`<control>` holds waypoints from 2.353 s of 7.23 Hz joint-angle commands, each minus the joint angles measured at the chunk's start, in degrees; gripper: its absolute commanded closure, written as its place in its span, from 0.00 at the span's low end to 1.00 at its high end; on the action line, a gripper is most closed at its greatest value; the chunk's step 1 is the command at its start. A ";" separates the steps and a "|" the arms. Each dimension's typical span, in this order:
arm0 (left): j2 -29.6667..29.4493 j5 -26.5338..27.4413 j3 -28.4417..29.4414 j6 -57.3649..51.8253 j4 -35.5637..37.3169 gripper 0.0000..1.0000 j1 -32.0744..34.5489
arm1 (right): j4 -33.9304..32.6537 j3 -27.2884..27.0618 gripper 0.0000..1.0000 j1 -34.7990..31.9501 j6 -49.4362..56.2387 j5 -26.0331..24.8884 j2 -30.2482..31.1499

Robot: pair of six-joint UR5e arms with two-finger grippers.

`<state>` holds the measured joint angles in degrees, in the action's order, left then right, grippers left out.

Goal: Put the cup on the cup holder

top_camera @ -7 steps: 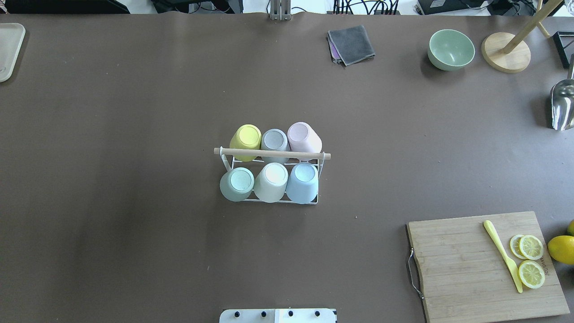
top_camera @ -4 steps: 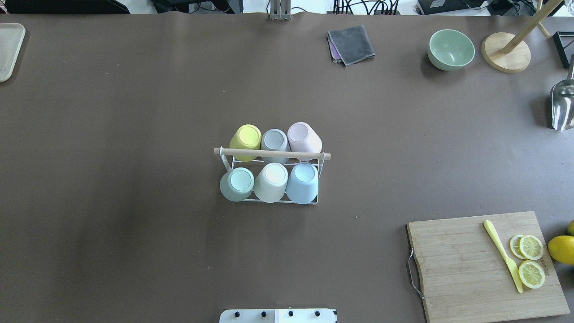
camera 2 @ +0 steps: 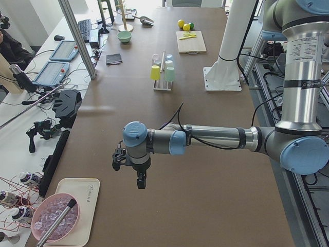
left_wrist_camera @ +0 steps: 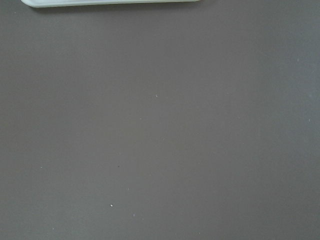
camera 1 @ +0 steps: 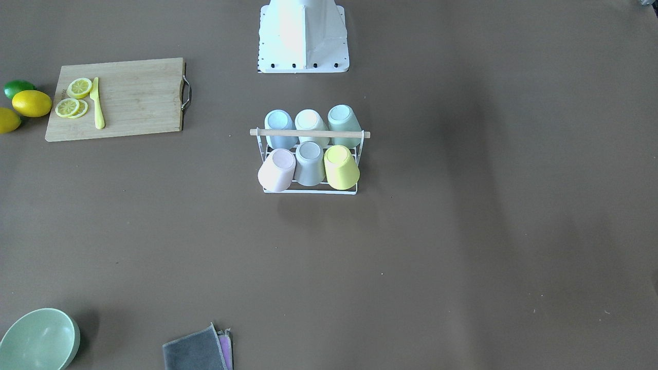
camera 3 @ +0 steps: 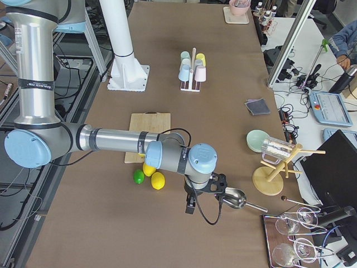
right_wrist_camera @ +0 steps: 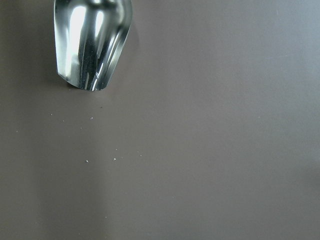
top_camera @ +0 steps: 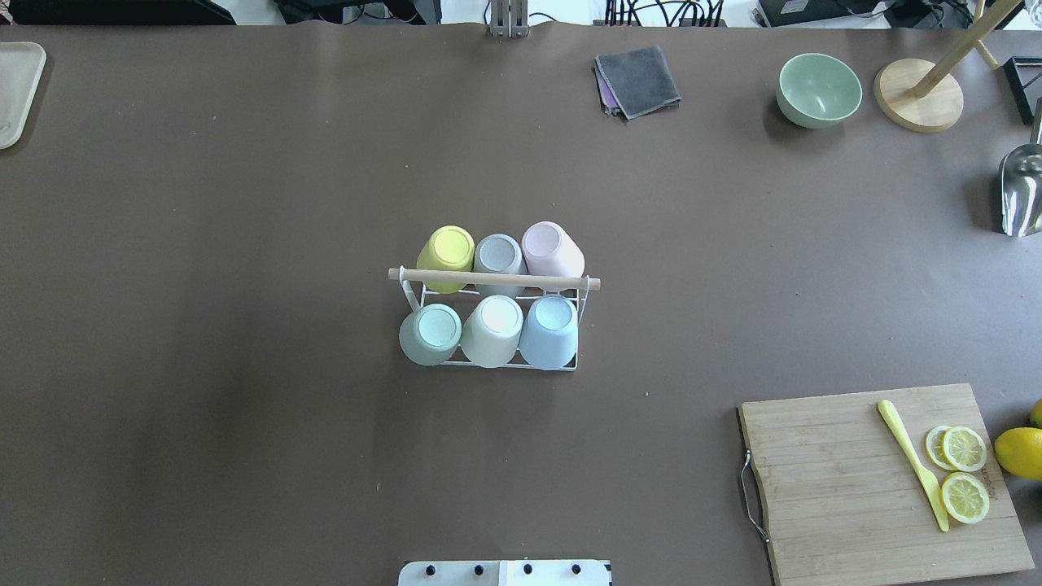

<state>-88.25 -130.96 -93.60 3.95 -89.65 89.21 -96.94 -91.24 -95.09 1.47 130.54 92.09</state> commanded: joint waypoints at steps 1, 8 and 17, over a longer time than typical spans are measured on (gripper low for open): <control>0.01 0.00 0.00 0.00 0.00 0.02 0.00 | 0.00 -0.08 0.00 0.00 0.03 0.06 -0.06; 0.01 -0.35 0.00 -0.09 0.00 0.02 0.00 | 0.00 -1.40 0.00 0.00 0.11 -0.20 0.02; 0.01 -0.44 0.09 0.00 -0.09 0.02 0.00 | 0.00 -1.48 0.00 0.00 0.11 -0.20 0.02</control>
<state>-88.21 -131.40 -93.55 3.92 -89.76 89.21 -96.94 -92.72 -95.10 1.58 130.32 92.08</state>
